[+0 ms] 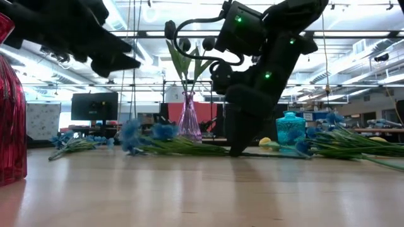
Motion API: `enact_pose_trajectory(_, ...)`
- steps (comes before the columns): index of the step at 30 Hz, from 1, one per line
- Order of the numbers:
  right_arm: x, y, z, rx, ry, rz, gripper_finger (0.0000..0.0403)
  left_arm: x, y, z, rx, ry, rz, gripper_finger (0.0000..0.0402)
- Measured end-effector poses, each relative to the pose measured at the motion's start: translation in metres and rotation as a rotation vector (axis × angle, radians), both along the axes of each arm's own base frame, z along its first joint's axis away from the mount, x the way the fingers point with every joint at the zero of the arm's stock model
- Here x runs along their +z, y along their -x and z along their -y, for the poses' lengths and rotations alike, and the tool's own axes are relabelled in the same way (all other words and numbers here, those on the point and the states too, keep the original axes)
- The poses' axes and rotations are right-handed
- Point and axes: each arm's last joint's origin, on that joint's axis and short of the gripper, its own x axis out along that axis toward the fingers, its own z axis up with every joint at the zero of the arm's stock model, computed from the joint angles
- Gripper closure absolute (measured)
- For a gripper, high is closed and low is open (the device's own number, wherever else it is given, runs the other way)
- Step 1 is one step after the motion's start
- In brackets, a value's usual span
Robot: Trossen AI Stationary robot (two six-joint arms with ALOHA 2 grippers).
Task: Sort flowers into vase by color
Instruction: Put the blue flowers into the red vase
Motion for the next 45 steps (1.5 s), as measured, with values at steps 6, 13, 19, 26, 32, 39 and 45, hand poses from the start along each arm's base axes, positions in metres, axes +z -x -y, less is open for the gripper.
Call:
enact_pose_trajectory(6, 0.044, 0.006, 0.0, 0.065, 0.022, 0.129, 0.0389, 0.006, 0.007, 0.027, -0.138, 0.107, 0.018, 0.0108)
enact_pose_trajectory(13, 0.094, 0.01, 0.0, 0.125, 0.079, 0.357, 0.0386, 0.05, 0.016, 0.07, -0.297, 0.041, 0.128, 0.0128)
enact_pose_trajectory(19, 0.107, 0.021, -0.004, 0.099, 0.146, 0.481, 0.0387, 0.05, 0.017, 0.114, -0.308, -0.023, -0.08, 0.0131)
enact_pose_trajectory(26, 0.115, 0.035, -0.004, 0.136, 0.126, 0.766, 0.0384, 0.029, 0.02, 0.149, -0.209, 0.026, -0.303, 0.0131)
enact_pose_trajectory(32, 0.117, 0.038, -0.005, 0.21, 0.102, 0.903, 0.0384, 0.013, 0.022, 0.158, -0.175, 0.129, -0.373, 0.0131)
enact_pose_trajectory(39, 0.117, 0.038, -0.007, 0.214, 0.091, 0.921, 0.0383, -0.002, 0.02, 0.168, -0.184, 0.078, -0.403, 0.0131)
enact_pose_trajectory(45, 0.117, 0.039, -0.012, 0.228, 0.081, 0.921, 0.0383, -0.033, 0.014, 0.183, -0.202, 0.008, -0.462, 0.0131)
